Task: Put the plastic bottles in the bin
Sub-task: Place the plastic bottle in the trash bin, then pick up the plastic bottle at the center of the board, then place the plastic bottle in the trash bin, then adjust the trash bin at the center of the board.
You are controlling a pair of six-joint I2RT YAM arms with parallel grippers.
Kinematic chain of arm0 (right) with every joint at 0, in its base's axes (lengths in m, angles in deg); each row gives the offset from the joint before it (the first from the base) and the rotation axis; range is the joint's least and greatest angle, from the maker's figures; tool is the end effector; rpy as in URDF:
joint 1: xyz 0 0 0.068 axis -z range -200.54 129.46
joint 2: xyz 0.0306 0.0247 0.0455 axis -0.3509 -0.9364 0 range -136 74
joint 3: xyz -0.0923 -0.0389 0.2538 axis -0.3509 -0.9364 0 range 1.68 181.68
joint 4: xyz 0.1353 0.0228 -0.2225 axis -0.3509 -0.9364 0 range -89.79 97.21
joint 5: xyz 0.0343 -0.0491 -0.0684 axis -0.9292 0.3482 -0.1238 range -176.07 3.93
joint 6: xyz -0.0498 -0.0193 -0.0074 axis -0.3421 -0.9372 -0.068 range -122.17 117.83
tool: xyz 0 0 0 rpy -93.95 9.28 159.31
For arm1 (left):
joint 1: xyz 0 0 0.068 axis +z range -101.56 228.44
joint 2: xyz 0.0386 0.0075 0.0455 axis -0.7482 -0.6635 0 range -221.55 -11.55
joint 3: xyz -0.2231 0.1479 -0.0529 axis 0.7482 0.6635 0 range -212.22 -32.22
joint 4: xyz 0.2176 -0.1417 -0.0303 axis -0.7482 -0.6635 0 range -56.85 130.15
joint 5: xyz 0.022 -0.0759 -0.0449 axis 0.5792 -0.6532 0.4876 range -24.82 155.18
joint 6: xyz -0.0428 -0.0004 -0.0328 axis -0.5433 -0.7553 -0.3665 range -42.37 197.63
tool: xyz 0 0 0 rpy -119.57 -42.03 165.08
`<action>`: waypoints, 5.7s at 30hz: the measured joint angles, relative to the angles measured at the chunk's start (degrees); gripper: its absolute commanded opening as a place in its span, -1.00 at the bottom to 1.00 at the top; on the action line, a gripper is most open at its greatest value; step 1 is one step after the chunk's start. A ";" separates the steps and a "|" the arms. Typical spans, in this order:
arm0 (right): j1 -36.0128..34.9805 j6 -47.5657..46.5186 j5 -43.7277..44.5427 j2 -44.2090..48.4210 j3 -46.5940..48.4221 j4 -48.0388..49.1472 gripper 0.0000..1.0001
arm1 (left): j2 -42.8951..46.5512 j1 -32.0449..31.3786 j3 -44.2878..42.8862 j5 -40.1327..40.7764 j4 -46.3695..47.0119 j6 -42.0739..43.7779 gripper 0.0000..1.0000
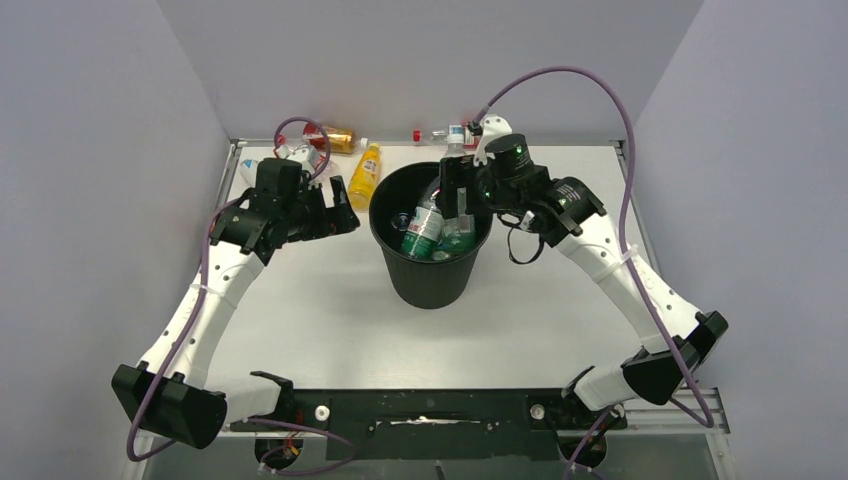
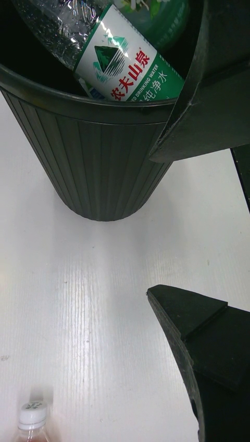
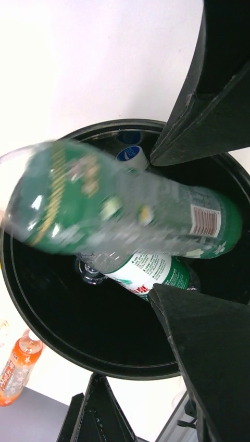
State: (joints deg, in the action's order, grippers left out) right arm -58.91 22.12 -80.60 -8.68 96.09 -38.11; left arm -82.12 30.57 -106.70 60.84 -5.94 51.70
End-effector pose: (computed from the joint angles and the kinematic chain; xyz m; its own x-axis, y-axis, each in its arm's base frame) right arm 0.2414 0.1867 0.4234 -0.6239 0.0284 -0.7810 -0.3280 0.8976 0.2946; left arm 0.2405 -0.0804 0.3655 -0.7317 -0.2223 -0.6443 0.0437 0.9281 -0.3698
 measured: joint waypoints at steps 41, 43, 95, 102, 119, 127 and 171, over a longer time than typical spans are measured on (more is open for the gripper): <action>-0.22 3.39 6.12 15.19 -5.22 -7.85 0.96 | -32.57 2.16 -12.94 7.61 12.26 8.41 0.81; -0.17 3.54 6.16 15.26 -5.22 -8.24 0.96 | -36.02 2.45 -14.75 8.20 13.46 9.31 0.81; 4.61 12.02 2.80 34.14 -29.49 -6.93 0.96 | -30.27 1.44 -12.94 6.21 17.44 7.87 0.12; 4.61 15.28 1.33 36.76 -36.33 -5.88 0.96 | -22.64 0.63 -13.33 3.98 10.36 7.15 0.13; 4.66 17.16 0.74 37.13 -38.18 -3.15 0.95 | -16.09 1.07 -32.83 -10.47 1.14 4.90 0.12; 4.66 17.16 0.76 36.04 -38.18 -3.06 0.96 | -13.46 -1.05 -25.97 -19.98 7.19 -2.12 0.11; 14.12 6.34 -2.08 12.17 -14.58 -1.88 0.54 | -4.17 -12.41 -8.59 3.85 5.18 -3.15 0.37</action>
State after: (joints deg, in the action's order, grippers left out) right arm -44.79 28.46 -82.67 3.50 81.51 -39.99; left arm -86.29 18.15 -115.29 64.68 -0.76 48.55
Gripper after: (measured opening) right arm 0.780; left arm 0.710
